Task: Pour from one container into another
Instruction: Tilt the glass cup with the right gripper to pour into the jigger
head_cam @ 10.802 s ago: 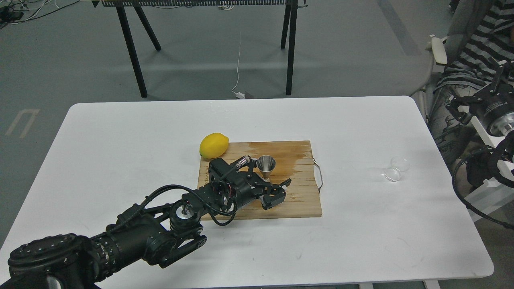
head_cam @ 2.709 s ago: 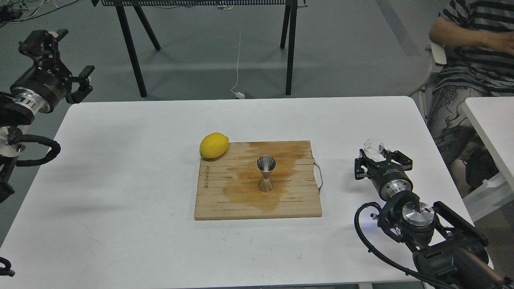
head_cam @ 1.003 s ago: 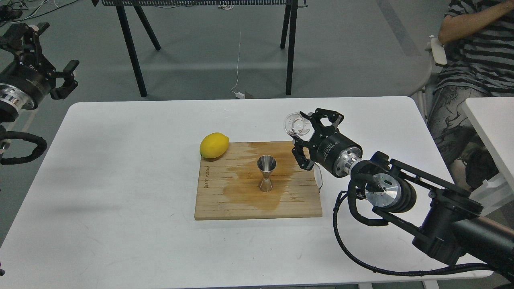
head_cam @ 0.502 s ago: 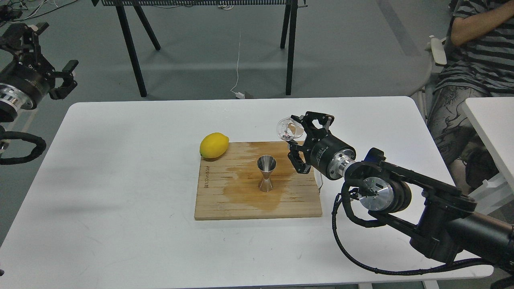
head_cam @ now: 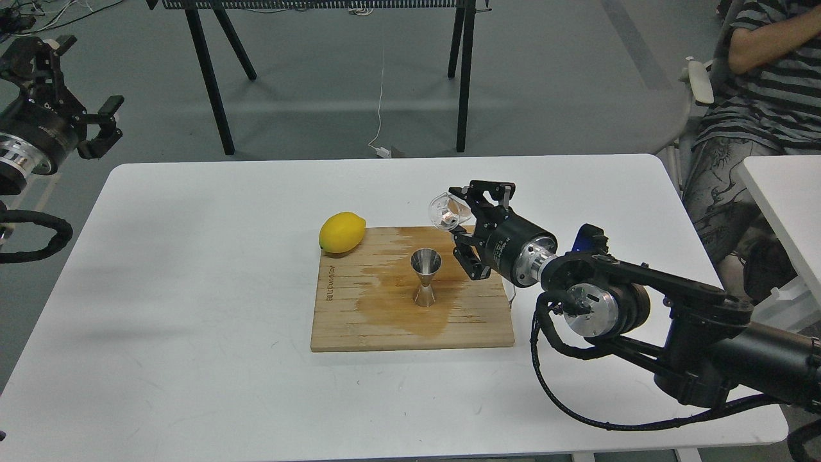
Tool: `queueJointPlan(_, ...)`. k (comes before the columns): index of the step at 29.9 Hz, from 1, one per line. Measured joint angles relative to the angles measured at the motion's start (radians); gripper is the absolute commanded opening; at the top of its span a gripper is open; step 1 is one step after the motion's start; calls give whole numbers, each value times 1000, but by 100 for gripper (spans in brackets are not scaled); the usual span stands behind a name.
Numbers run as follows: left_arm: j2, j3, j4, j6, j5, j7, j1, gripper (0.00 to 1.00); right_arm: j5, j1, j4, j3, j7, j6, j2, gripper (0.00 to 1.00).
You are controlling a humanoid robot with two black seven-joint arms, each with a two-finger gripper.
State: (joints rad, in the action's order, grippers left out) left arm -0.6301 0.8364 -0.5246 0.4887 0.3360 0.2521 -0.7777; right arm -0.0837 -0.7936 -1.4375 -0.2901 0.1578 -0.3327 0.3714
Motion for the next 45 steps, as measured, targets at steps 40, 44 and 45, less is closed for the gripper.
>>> queueJointPlan(40,4,-1,0,0,0,-2,-6,99,100,-176,25,254,-21,-5,-5,2)
queueJointPlan(44,4,-1,0,0,0,-2,-7,99,103,-185,25,267,-28,-5,-5,2)
queueJointPlan(45,4,-1,0,0,0,-2,-8,99,104,-187,26,269,-29,-5,-5,2)
